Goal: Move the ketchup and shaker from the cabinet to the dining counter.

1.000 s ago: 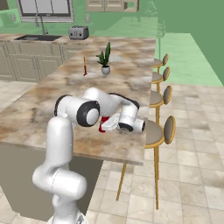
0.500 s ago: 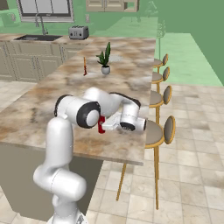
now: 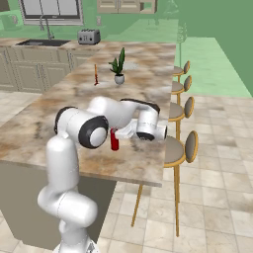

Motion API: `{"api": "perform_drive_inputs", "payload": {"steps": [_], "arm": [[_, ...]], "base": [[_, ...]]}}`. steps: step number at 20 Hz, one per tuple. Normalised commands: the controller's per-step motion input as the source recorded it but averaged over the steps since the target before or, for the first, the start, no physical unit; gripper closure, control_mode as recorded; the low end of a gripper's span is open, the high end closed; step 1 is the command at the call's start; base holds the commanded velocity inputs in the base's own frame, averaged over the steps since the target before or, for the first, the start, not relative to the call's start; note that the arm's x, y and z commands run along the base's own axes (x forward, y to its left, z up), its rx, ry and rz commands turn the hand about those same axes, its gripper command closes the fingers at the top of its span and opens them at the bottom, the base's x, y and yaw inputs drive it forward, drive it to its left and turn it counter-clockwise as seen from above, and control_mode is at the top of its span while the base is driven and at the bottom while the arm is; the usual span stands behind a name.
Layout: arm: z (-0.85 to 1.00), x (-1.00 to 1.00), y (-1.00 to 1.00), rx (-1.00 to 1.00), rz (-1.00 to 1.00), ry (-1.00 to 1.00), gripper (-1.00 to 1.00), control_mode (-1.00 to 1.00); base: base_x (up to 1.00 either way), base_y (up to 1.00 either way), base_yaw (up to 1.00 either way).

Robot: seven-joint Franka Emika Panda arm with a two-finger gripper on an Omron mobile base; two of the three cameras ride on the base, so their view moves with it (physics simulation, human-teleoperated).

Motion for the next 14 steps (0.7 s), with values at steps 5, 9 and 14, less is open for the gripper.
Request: {"api": "perform_drive_inputs", "payload": {"steps": [5, 9, 14], "arm": [[0.43, -0.38, -0.06, 0.0, 0.0, -0.05, -1.0, -1.0], [0.45, -0.57, -0.08, 0.0, 0.0, -0.11, -1.0, -1.0], [0.59, -0.62, -0.11, 0.0, 0.0, -0.17, -1.0, -1.0]], "base": [[0.0, 0.0, 0.0], [0.0, 0.0, 0.0], [0.0, 0.0, 0.0]]}}
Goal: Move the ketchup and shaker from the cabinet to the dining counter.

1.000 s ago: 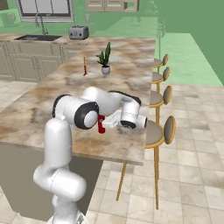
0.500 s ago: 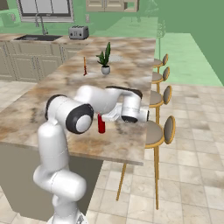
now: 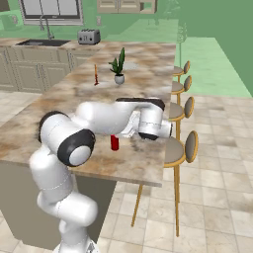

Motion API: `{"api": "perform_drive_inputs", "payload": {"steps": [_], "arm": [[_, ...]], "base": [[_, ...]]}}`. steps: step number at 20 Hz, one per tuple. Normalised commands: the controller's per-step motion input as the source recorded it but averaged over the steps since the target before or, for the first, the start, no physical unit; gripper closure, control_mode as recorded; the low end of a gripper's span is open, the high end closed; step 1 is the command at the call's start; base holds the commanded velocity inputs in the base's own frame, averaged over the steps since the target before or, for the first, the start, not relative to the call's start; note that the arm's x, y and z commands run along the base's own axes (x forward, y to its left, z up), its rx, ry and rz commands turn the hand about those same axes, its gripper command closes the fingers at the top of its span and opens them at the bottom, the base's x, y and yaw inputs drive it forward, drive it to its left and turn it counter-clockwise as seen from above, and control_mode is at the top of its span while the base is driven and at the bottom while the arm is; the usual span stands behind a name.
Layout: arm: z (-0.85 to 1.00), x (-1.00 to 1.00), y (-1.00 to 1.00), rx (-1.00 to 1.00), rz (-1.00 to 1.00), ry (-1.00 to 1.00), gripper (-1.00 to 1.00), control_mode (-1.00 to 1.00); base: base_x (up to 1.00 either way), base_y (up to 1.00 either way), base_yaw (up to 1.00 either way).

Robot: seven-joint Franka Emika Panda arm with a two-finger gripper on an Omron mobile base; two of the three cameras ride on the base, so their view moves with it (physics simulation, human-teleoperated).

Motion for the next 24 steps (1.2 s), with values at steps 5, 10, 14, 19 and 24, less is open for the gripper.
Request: {"api": "perform_drive_inputs", "payload": {"steps": [5, 10, 14, 19, 24], "arm": [[0.76, -0.7, -0.02, 0.0, 0.0, -0.26, -1.0, -1.0], [0.79, -0.84, 0.05, 0.0, 0.0, -0.28, -1.0, -1.0], [0.67, -0.92, 0.31, -0.02, 0.0, -0.21, -1.0, -1.0], [0.49, -0.9, 0.49, -0.07, 0.0, -0.06, -1.0, -1.0], [0.33, -0.77, 0.53, -0.16, -0.02, 0.09, -1.0, -1.0]], "base": [[0.0, 0.0, 0.0], [0.0, 0.0, 0.0], [0.0, 0.0, 0.0], [0.0, 0.0, 0.0], [0.0, 0.0, 0.0]]}}
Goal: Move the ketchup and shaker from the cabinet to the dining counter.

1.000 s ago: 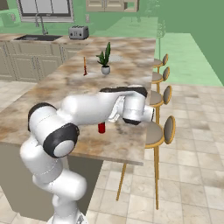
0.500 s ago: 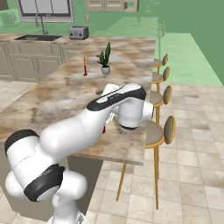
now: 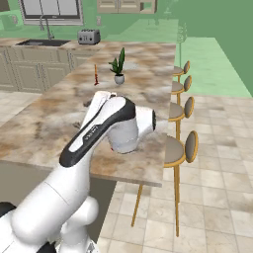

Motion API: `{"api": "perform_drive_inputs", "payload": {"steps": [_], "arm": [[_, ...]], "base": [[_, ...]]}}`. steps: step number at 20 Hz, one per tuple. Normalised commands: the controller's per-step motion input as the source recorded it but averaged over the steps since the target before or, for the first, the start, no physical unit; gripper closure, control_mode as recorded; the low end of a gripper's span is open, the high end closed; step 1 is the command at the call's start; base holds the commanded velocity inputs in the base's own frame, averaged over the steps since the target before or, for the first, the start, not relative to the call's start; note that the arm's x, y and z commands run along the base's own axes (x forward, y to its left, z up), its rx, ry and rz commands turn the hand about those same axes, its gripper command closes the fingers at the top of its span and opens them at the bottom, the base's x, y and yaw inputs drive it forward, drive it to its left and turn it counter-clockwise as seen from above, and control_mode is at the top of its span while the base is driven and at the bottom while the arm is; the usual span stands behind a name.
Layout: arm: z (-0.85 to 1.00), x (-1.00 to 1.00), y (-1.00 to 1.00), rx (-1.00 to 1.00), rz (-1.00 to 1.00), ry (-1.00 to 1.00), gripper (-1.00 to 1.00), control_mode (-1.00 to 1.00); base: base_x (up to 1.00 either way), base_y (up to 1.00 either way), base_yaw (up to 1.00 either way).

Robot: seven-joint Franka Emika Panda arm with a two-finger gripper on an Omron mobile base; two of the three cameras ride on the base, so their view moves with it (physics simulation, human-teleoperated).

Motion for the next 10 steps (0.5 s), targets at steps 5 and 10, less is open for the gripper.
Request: {"api": "perform_drive_inputs", "payload": {"steps": [5, 10], "arm": [[0.17, -0.61, 0.41, -0.17, -0.2, 0.24, -1.0, -1.0], [0.0, -0.47, 0.08, -0.06, -0.43, 0.27, -1.0, -1.0]], "base": [[0.0, 0.0, 0.0], [0.0, 0.0, 0.0]]}}
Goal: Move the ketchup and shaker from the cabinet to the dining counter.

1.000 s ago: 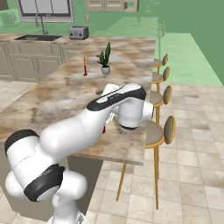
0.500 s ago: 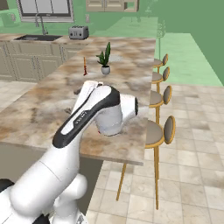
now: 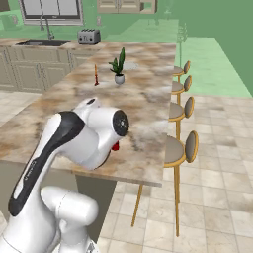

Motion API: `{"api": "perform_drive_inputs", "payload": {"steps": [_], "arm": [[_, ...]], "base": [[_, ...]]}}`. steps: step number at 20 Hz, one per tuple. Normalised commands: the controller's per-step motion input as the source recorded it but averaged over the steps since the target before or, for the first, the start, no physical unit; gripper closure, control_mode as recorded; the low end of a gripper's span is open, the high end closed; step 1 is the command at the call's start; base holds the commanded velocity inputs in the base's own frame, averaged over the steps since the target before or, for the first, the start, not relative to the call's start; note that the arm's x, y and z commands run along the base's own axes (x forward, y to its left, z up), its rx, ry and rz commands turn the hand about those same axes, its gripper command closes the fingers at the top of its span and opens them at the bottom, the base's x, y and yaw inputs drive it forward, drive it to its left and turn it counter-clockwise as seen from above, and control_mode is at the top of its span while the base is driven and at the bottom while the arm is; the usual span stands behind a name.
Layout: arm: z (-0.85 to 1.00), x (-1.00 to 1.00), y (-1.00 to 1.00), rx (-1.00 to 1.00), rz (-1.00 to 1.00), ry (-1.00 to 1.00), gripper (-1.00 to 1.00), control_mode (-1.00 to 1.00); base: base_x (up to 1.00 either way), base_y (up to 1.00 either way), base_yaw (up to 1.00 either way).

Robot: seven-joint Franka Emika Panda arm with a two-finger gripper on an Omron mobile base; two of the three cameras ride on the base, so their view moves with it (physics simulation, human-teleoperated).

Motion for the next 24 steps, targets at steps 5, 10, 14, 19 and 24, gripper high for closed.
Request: {"api": "perform_drive_inputs", "payload": {"steps": [5, 10, 14, 19, 24], "arm": [[0.0, -0.3, 0.0, -0.03, -0.53, 0.25, -1.0, -1.0], [-0.05, -0.28, 0.03, -0.07, -0.53, 0.25, -1.0, -1.0], [-0.09, -0.04, 0.21, -0.13, -0.35, 0.24, -1.0, -1.0], [0.0, 0.0, 0.0, 0.0, -0.01, 0.03, -1.0, -1.0], [-0.07, -0.05, 0.0, 0.0, 0.0, 0.0, -1.0, 1.0]], "base": [[0.0, 0.0, 0.0], [0.0, 0.0, 0.0], [0.0, 0.0, 0.0], [0.0, 0.0, 0.0], [-0.22, 0.08, 0.0]]}}
